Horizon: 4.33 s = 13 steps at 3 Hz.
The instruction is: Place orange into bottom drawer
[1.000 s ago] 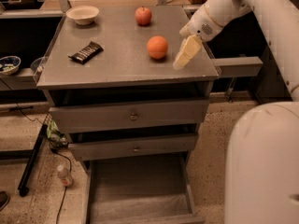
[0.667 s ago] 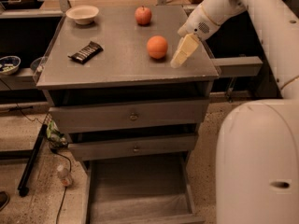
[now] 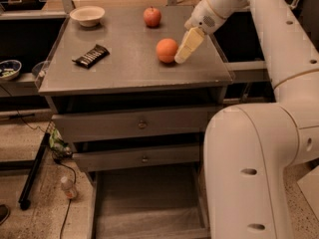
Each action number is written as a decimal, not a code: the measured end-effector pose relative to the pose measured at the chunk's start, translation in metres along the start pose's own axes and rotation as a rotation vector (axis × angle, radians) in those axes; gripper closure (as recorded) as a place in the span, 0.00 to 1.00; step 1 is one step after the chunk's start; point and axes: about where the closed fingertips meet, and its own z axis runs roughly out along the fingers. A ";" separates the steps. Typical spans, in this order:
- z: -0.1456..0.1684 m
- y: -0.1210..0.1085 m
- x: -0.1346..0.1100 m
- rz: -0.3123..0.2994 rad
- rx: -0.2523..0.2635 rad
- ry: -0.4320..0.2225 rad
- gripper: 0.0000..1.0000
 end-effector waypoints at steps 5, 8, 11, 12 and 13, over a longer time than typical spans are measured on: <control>0.081 -0.014 -0.038 -0.021 -0.011 0.092 0.00; 0.089 -0.017 -0.034 -0.004 -0.015 0.063 0.17; 0.089 -0.017 -0.034 -0.004 -0.015 0.063 0.99; 0.089 -0.017 -0.034 -0.004 -0.015 0.063 1.00; 0.075 -0.021 -0.025 0.051 0.006 0.061 1.00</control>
Offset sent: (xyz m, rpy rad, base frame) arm 0.0484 0.0182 0.0039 -0.0364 0.0382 0.0384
